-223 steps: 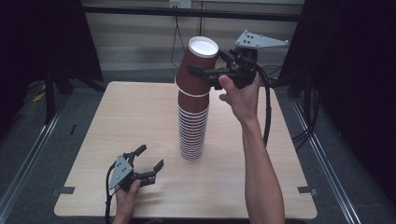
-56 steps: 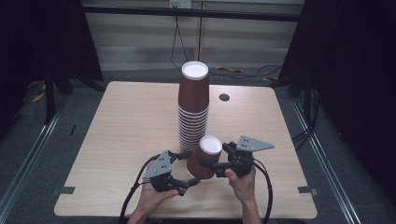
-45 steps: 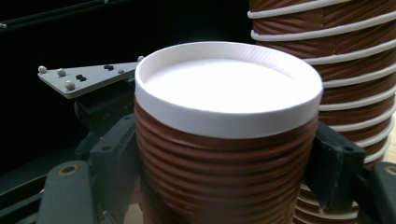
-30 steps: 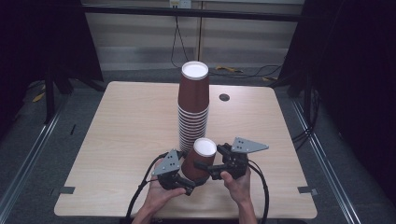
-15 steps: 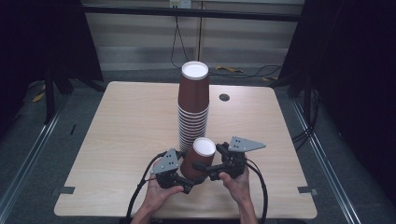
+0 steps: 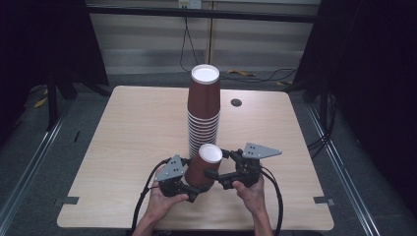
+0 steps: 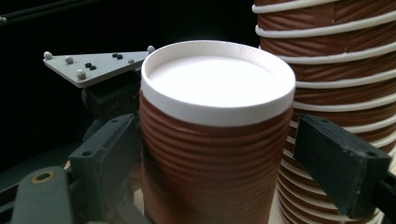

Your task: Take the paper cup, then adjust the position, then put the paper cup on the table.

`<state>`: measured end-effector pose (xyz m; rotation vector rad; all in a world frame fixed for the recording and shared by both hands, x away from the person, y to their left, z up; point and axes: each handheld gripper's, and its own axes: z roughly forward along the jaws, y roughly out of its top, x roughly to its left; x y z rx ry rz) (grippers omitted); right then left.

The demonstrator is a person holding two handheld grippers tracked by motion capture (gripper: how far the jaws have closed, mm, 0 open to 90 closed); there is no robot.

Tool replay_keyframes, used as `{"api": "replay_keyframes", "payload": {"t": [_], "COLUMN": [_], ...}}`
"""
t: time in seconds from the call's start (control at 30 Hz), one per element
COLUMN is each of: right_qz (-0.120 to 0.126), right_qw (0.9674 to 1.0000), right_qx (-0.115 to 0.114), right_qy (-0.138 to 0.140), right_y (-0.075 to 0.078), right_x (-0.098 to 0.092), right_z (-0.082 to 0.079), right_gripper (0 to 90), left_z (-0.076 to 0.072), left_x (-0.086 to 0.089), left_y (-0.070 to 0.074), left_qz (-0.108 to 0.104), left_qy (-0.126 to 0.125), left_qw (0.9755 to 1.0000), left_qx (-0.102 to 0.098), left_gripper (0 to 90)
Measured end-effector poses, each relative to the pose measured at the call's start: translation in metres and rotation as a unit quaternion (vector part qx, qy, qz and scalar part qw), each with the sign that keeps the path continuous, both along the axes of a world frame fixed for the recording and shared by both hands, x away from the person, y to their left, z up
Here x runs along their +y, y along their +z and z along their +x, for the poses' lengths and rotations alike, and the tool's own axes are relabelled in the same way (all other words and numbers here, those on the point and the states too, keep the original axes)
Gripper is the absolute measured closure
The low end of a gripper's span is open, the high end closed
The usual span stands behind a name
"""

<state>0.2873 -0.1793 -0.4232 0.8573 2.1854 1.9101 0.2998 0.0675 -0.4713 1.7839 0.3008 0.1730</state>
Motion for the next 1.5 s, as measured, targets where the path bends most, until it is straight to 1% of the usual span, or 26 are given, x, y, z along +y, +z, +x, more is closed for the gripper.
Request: {"api": "replay_keyframes", "payload": {"t": [0.17, 0.2, 0.27, 0.33, 0.4, 0.57, 0.67, 0.7, 0.77, 0.87, 0.93, 1.0, 1.03, 1.07, 1.13, 1.2, 1.27, 1.33, 1.37, 1.4, 1.43, 1.5], "right_qz": [-0.001, -0.001, -0.001, -0.004, -0.005, -0.014, -0.02, -0.022, -0.021, -0.024, -0.03, -0.037, -0.038, -0.041, -0.052, -0.06, -0.061, -0.069, -0.071, -0.072, -0.075, -0.08], "right_qw": [1.0, 1.0, 1.0, 1.0, 0.9999, 0.9998, 0.9996, 0.9995, 0.9995, 0.9994, 0.9992, 0.9988, 0.9988, 0.9986, 0.9981, 0.9976, 0.9975, 0.9969, 0.9967, 0.9966, 0.9963, 0.9959], "right_qx": [-0.001, -0.003, -0.004, -0.002, 0.001, 0.007, 0.008, 0.008, 0.008, 0.013, 0.014, 0.018, 0.016, 0.021, 0.022, 0.027, 0.03, 0.035, 0.037, 0.039, 0.041, 0.042], "right_qy": [-0.002, -0.002, -0.006, -0.008, -0.011, -0.015, -0.021, -0.022, -0.021, -0.02, -0.023, -0.026, -0.025, -0.026, -0.024, -0.021, -0.018, -0.018, -0.014, -0.01, -0.008, -0.005], "right_y": [0.0, 0.0, 0.001, 0.001, 0.0, -0.003, -0.003, -0.004, -0.005, -0.008, -0.01, -0.011, -0.011, -0.011, -0.011, -0.012, -0.012, -0.012, -0.012, -0.012, -0.012, -0.012], "right_x": [-0.003, -0.005, -0.008, -0.01, -0.012, -0.016, -0.017, -0.017, -0.016, -0.016, -0.017, -0.019, -0.021, -0.022, -0.024, -0.025, -0.025, -0.026, -0.026, -0.027, -0.027, -0.027], "right_z": [-0.001, -0.001, -0.001, -0.001, -0.001, -0.001, -0.002, -0.002, -0.003, -0.003, -0.003, -0.005, -0.005, -0.005, -0.005, -0.005, -0.004, -0.004, -0.004, -0.004, -0.004, -0.004], "right_gripper": [13.5, 13.4, 13.4, 13.4, 13.5, 13.6, 13.6, 13.6, 13.7, 13.9, 14.0, 14.1, 14.3, 14.3, 14.3, 14.3, 14.1, 14.0, 14.0, 14.0, 14.0, 14.0], "left_z": [0.003, 0.003, 0.005, 0.006, 0.008, 0.012, 0.013, 0.014, 0.016, 0.016, 0.017, 0.017, 0.018, 0.018, 0.018, 0.018, 0.019, 0.02, 0.021, 0.021, 0.021, 0.021], "left_x": [0.007, 0.007, 0.009, 0.01, 0.012, 0.016, 0.019, 0.019, 0.019, 0.019, 0.019, 0.019, 0.019, 0.018, 0.018, 0.016, 0.016, 0.017, 0.018, 0.019, 0.02, 0.021], "left_y": [0.001, 0.001, 0.002, 0.003, 0.004, 0.005, 0.005, 0.005, 0.007, 0.01, 0.011, 0.011, 0.011, 0.011, 0.012, 0.014, 0.016, 0.017, 0.017, 0.017, 0.018, 0.018], "left_qz": [-0.005, -0.006, 0.004, 0.017, 0.024, 0.032, 0.035, 0.037, 0.051, 0.071, 0.078, 0.088, 0.092, 0.098, 0.113, 0.123, 0.137, 0.134, 0.138, 0.139, 0.146, 0.152], "left_qy": [-0.002, -0.001, -0.002, -0.003, -0.006, -0.013, -0.023, -0.021, -0.028, -0.024, -0.031, -0.03, -0.031, -0.033, -0.039, -0.041, -0.039, -0.04, -0.042, -0.042, -0.045, -0.045], "left_qw": [1.0, 0.9999, 0.9999, 0.9998, 0.9996, 0.9991, 0.9986, 0.9986, 0.9976, 0.9967, 0.9959, 0.9951, 0.9947, 0.994, 0.9923, 0.991, 0.9894, 0.9897, 0.9891, 0.989, 0.9879, 0.9871], "left_qx": [0.005, 0.008, 0.013, 0.012, 0.015, 0.024, 0.031, 0.03, 0.038, 0.03, 0.034, 0.032, 0.034, 0.033, 0.033, 0.032, 0.026, 0.031, 0.028, 0.03, 0.026, 0.025], "left_gripper": [12.7, 12.7, 12.7, 12.7, 12.6, 12.5, 12.4, 12.4, 12.4, 12.4, 12.4, 12.5, 12.5, 12.5, 12.5, 12.5, 12.4, 12.4, 12.4, 12.4, 12.4, 12.4]}}
